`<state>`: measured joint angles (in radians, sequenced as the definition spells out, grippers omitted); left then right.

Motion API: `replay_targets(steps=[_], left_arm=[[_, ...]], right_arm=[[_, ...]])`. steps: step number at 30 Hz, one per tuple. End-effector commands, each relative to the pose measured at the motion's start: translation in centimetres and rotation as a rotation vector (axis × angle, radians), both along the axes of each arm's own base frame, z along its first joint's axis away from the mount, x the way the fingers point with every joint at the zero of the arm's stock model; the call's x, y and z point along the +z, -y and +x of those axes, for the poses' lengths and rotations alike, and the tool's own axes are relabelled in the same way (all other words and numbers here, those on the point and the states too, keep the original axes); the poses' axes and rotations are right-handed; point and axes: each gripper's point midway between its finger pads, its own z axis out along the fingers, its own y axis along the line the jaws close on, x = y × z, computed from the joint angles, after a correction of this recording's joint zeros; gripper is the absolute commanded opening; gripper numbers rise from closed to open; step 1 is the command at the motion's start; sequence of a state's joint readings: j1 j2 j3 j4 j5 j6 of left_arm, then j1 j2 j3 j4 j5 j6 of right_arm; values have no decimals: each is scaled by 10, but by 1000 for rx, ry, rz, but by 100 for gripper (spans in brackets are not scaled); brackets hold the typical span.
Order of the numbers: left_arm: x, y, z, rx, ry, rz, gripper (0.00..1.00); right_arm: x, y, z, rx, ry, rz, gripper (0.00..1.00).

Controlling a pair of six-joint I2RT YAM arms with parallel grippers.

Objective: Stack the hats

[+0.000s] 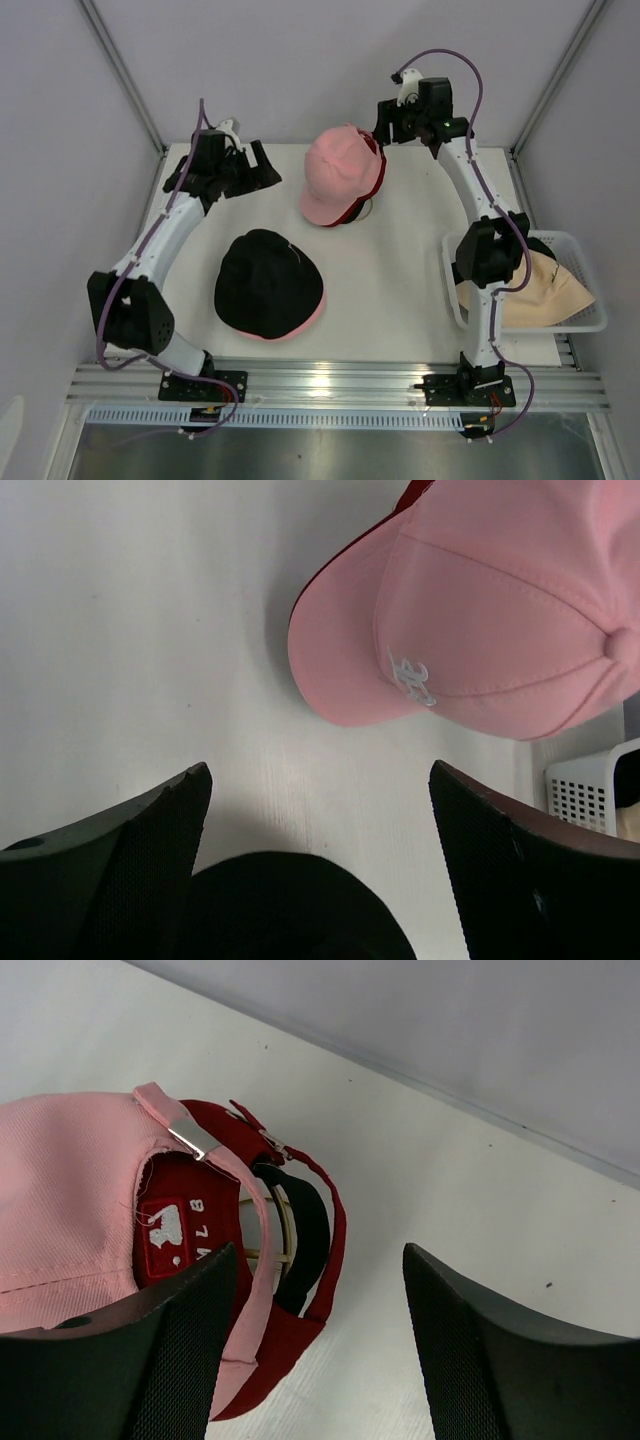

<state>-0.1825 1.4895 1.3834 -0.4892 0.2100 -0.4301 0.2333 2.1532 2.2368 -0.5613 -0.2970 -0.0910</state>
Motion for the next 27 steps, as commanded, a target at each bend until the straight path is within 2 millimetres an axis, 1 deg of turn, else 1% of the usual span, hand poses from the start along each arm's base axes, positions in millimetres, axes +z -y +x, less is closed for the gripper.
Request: replay_targets(steps=[1, 4, 5, 7, 8, 9, 10, 11, 13, 14, 15, 16, 17, 18, 19, 21, 22, 23, 24, 25, 27], left_arm=[[1, 23, 28, -70, 7, -96, 92], [-4, 31, 43, -93, 5, -114, 91], [-15, 33, 49, -94, -8, -113, 90], [-19, 36, 57, -99, -11, -121, 90], [-29, 38, 63, -101, -18, -121, 90], [-28, 39, 67, -99, -12, -127, 90], [-34, 41, 70, -100, -19, -131, 90], [-41, 46, 75, -109, -24, -143, 89], [-46, 53, 81, -112, -30, -158, 88], [-53, 57, 83, -107, -43, -147, 87], [-65, 60, 87, -104, -77, -134, 87], [-69, 63, 90, -99, -89, -127, 86], [-71, 68, 92, -95, -98, -118, 82], [-89, 69, 92, -83, -142, -115, 78], [-93, 71, 93, -74, -154, -114, 72], [-108, 72, 94, -55, -192, -119, 67], [-112, 73, 94, -51, -202, -118, 59], [-117, 71, 95, -32, -210, -109, 55], [-127, 69, 93, -19, -238, -97, 52], [-130, 68, 93, -10, -247, -90, 49], [-136, 68, 91, -6, -262, -83, 48]], right_arm=[[12, -17, 4, 52, 64, -8, 70], [4, -20, 8, 45, 63, -27, 70], [2, -20, 8, 45, 60, -30, 70], [-4, -19, 10, 39, 54, -39, 70], [-7, -18, 12, 31, 52, -48, 70], [-13, -18, 13, 27, 47, -62, 70], [-15, -14, 16, 8, 48, -77, 69], [-17, -11, 17, -4, 48, -87, 66], [-25, -6, 21, -32, 46, -121, 60], [-27, -4, 23, -44, 46, -133, 59], [-30, -2, 24, -52, 44, -142, 57], [-36, 1, 25, -59, 35, -158, 53], [-39, 2, 25, -63, 32, -164, 53], [-41, 3, 26, -68, 30, -168, 53], [-46, 4, 26, -69, 20, -170, 51], [-56, 5, 26, -73, 7, -175, 50], [-56, 6, 26, -76, 6, -175, 50], [-58, 6, 26, -82, 2, -176, 50], [-59, 8, 27, -94, 2, -180, 50], [-61, 9, 26, -102, -6, -175, 50], [-60, 10, 27, -110, -5, -164, 50]])
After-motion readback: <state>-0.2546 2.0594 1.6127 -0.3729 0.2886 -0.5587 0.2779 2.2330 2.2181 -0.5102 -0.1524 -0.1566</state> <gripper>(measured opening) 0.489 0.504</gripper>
